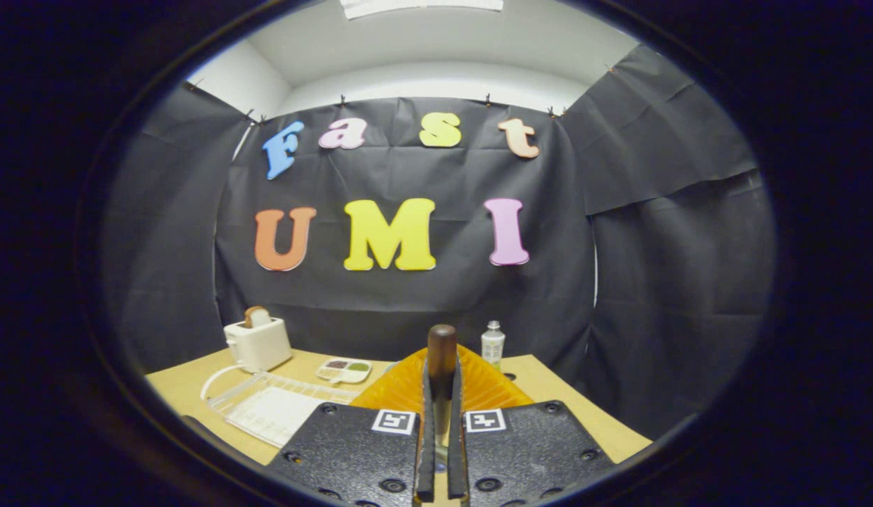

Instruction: Take the plate from the dish rack, then take the spoon from the basket and place it into the plate.

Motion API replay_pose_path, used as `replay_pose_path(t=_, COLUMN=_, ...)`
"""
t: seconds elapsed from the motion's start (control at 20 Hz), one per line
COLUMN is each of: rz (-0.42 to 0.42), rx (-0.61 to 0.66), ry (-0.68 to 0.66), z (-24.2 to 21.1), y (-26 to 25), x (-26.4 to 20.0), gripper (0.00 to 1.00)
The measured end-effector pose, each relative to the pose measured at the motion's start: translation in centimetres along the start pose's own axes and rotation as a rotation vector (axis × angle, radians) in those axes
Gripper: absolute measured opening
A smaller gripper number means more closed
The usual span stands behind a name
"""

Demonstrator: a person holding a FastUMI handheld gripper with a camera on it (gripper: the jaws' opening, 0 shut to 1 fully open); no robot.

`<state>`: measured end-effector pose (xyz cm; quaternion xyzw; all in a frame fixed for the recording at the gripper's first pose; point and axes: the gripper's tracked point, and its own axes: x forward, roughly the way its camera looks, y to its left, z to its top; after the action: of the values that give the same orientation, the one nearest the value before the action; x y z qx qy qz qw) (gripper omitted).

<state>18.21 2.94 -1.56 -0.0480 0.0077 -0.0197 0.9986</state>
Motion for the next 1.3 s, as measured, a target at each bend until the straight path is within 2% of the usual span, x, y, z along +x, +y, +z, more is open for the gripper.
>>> replay_pose_path(t=0.15, rz=0.068, rx=-0.030, ry=0.029, z=-3.4, y=4.7, x=-2.8, gripper=0.13)
replay_pose_path(t=0.25, rz=0.085, rx=-0.048, ry=0.035, z=-5.7, y=6.6, x=-4.1, gripper=0.13)
replay_pose_path(t=0.5, rz=0.081, rx=-0.041, ry=0.089, z=-11.4, y=9.6, x=-5.5, gripper=0.13)
replay_pose_path(t=0.75, rz=0.056, rx=0.005, ry=0.162, z=-16.0, y=9.6, x=-7.1, gripper=0.15)
replay_pose_path(t=0.9, rz=0.008, rx=-0.037, ry=0.114, z=-16.2, y=8.2, x=-7.2, gripper=0.17)
replay_pose_path(t=1.0, rz=0.005, rx=-0.073, ry=0.097, z=-16.4, y=8.1, x=-7.7, gripper=0.18)
replay_pose_path(t=1.3, rz=-0.040, rx=-0.082, ry=-0.033, z=-13.3, y=5.7, x=-9.4, gripper=0.25)
